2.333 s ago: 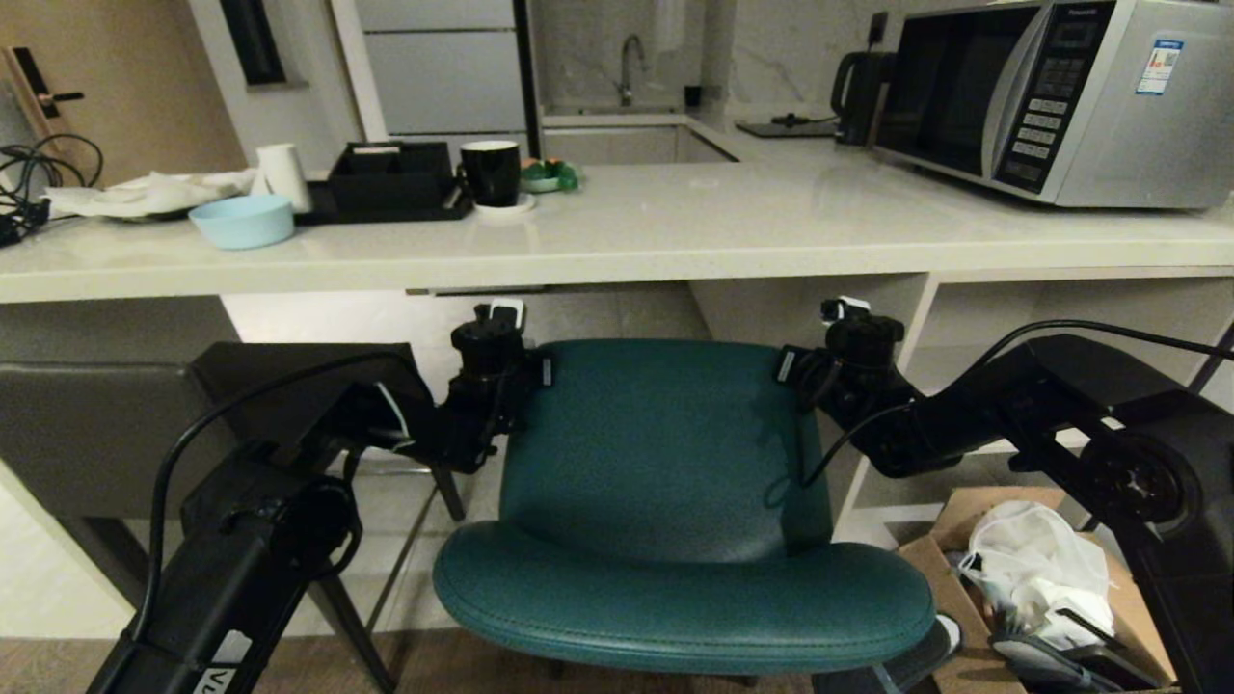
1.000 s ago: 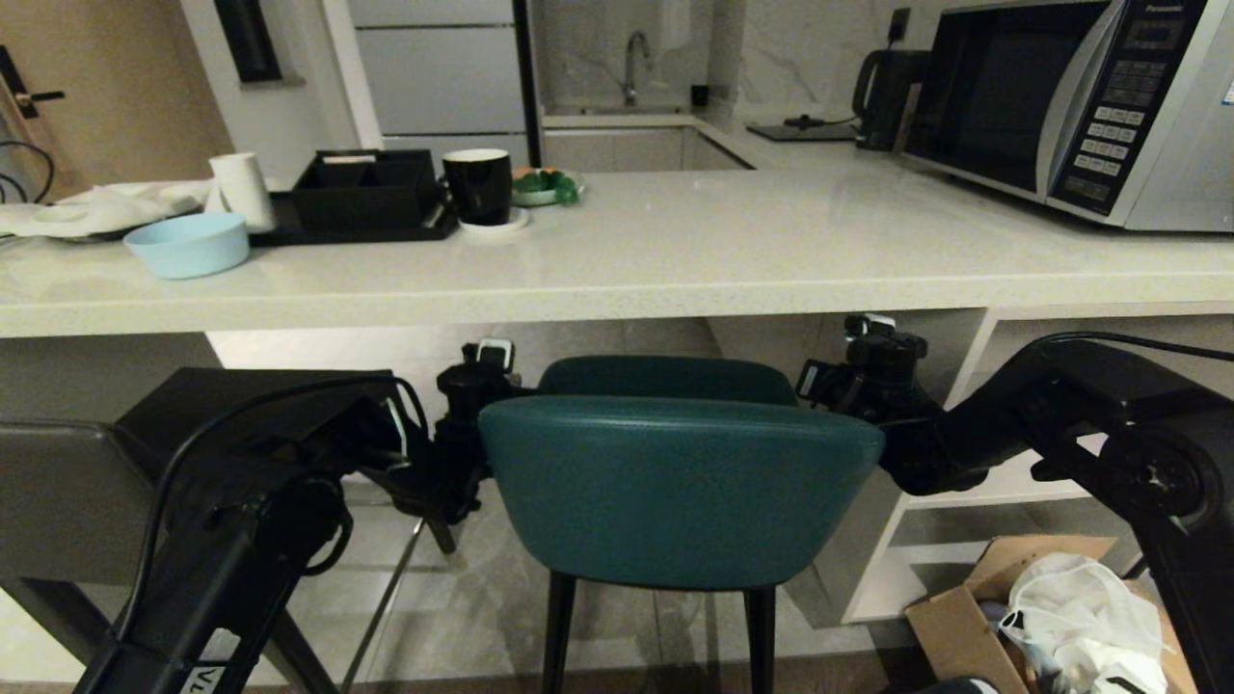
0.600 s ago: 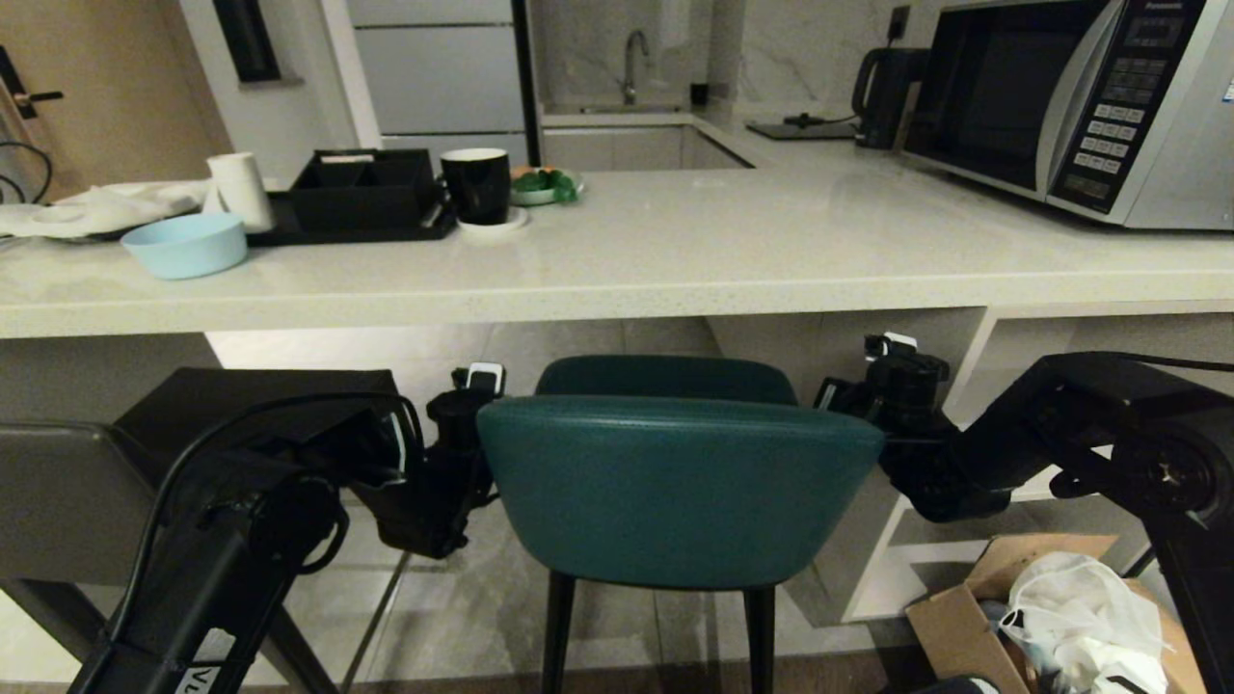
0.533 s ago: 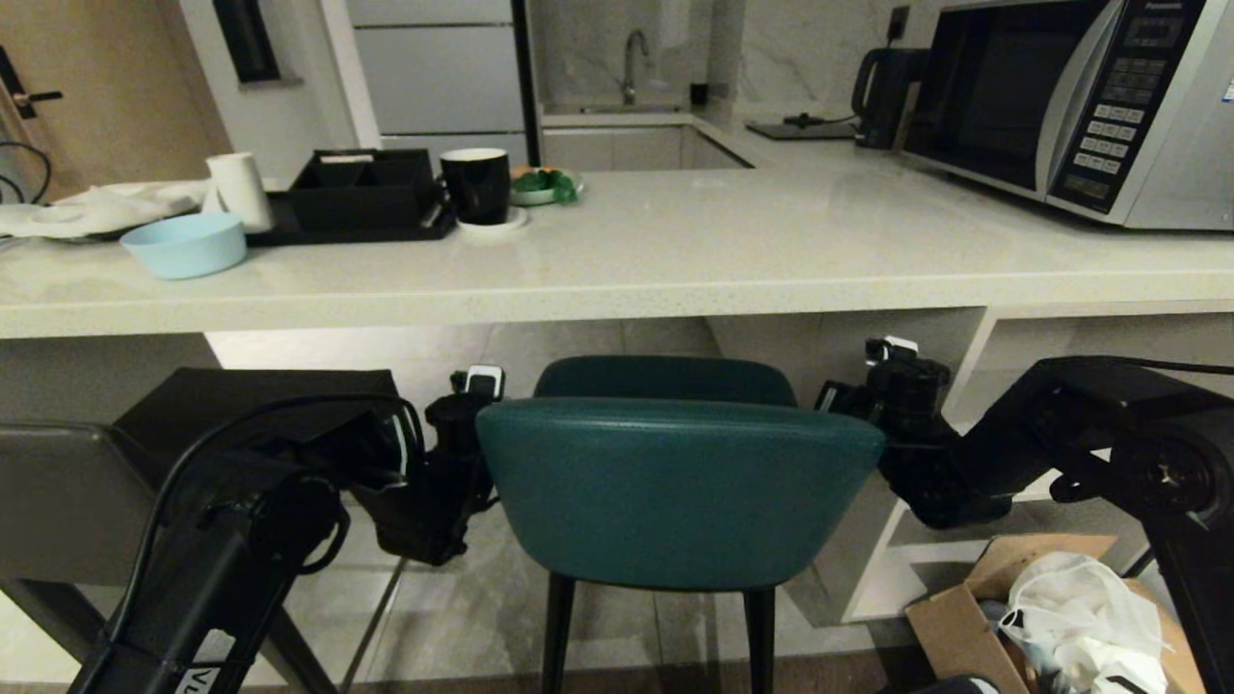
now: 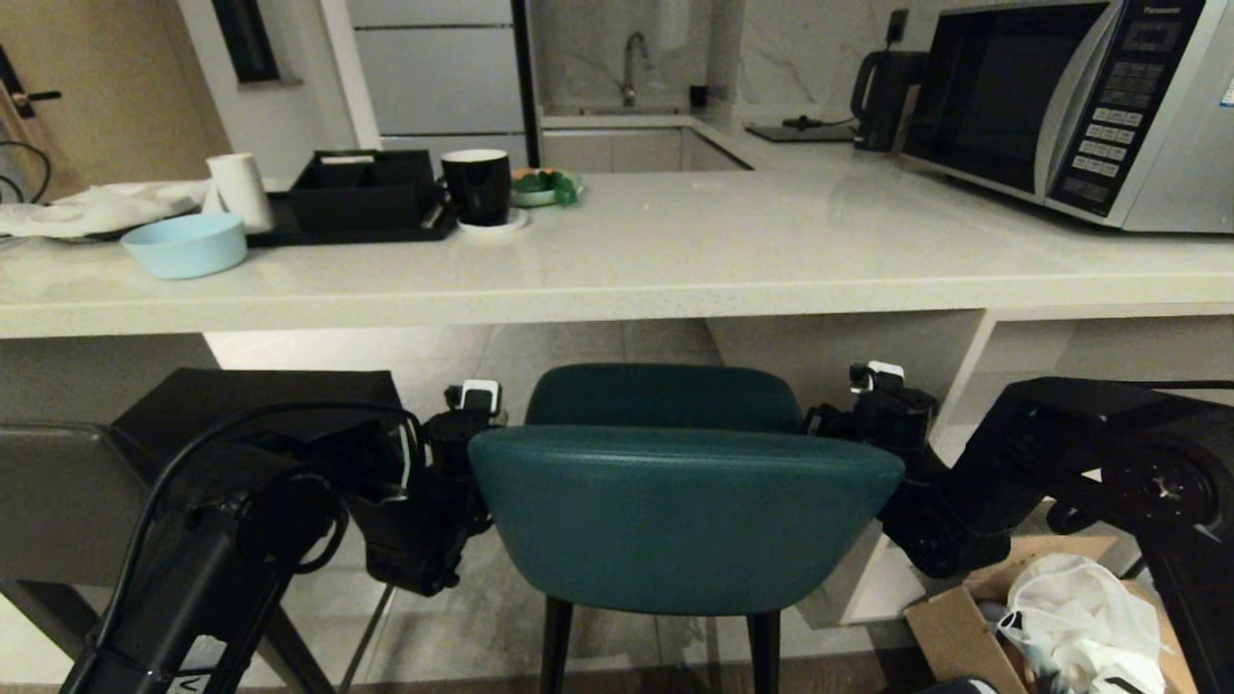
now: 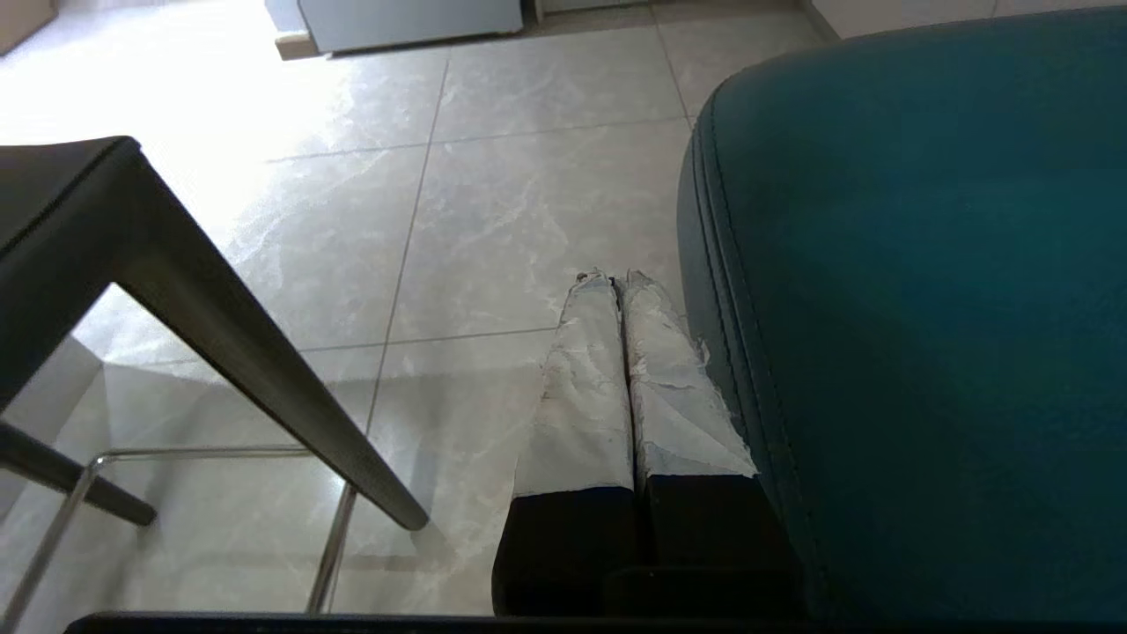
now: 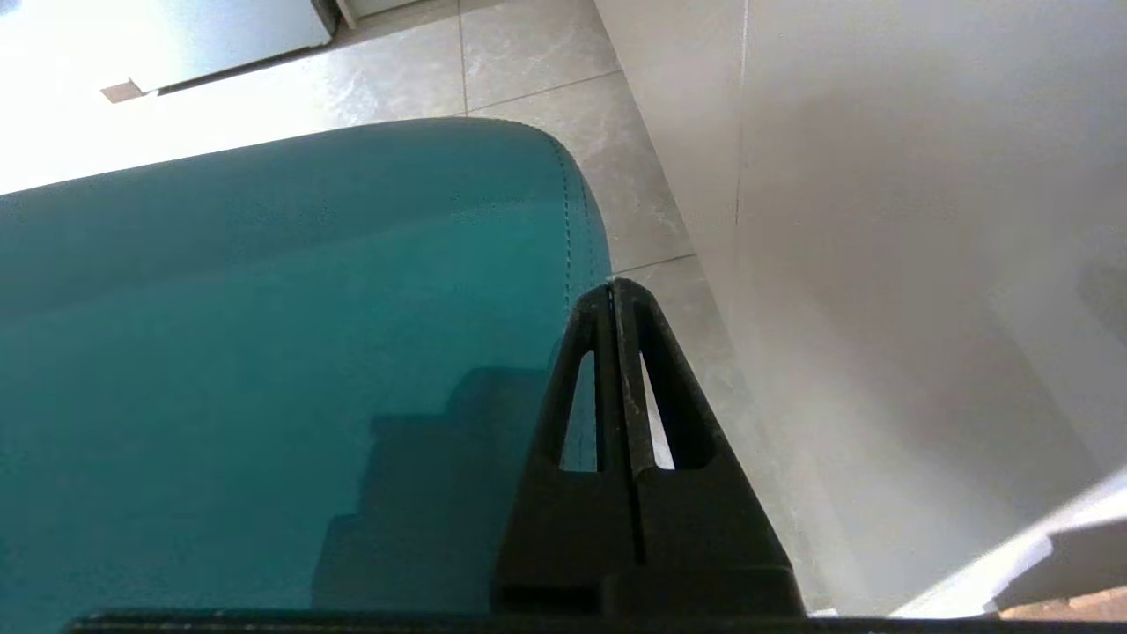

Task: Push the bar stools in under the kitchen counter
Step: Pull the blue chair out from under the dining table

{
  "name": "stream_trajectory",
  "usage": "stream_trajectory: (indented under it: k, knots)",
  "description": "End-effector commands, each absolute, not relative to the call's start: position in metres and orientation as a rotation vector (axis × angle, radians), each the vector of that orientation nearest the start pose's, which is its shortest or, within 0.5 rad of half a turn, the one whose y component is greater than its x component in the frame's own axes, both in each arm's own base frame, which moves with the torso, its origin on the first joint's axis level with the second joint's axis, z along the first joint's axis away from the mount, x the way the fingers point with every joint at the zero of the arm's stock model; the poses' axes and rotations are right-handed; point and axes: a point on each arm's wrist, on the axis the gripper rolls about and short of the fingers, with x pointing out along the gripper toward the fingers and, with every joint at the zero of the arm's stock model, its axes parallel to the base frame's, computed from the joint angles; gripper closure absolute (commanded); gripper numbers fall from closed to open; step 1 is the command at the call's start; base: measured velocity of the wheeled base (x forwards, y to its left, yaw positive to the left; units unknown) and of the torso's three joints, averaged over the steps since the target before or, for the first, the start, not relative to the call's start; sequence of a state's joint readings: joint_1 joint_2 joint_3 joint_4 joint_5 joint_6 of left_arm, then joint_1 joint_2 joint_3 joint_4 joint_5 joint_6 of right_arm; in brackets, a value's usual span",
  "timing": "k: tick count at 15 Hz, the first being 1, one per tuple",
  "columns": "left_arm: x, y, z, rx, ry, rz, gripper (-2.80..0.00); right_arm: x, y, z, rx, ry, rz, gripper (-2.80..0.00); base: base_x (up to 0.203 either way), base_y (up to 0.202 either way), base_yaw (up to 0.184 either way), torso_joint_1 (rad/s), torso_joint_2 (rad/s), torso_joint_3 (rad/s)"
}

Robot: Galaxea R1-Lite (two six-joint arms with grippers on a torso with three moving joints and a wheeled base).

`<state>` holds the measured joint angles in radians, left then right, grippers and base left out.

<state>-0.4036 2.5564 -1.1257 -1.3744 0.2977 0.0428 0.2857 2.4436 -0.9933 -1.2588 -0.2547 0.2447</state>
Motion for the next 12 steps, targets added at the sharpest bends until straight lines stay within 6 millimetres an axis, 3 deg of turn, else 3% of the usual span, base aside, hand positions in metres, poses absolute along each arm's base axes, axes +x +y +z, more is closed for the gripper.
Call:
stream_trajectory:
  k: [1, 6, 12]
  knots:
    - [0.410, -0.178, 0.001, 0.058, 0.036, -0.124, 0.00, 0.388, 0.129, 0.000, 0.178, 0.225, 0.045, 0.00, 0.000, 0.000, 0.000, 0.000, 0.00, 0.000]
    - [0.402, -0.175, 0.000, 0.066, 0.062, -0.123, 0.00, 0.346, 0.140, -0.003, 0.174, 0.218, 0.107, 0.00, 0.000, 0.000, 0.000, 0.000, 0.00, 0.000]
    - [0.369, -0.163, -0.011, 0.088, 0.107, -0.119, 0.00, 0.355, 0.141, -0.001, 0.181, 0.197, 0.107, 0.00, 0.000, 0.000, 0.000, 0.000, 0.00, 0.000]
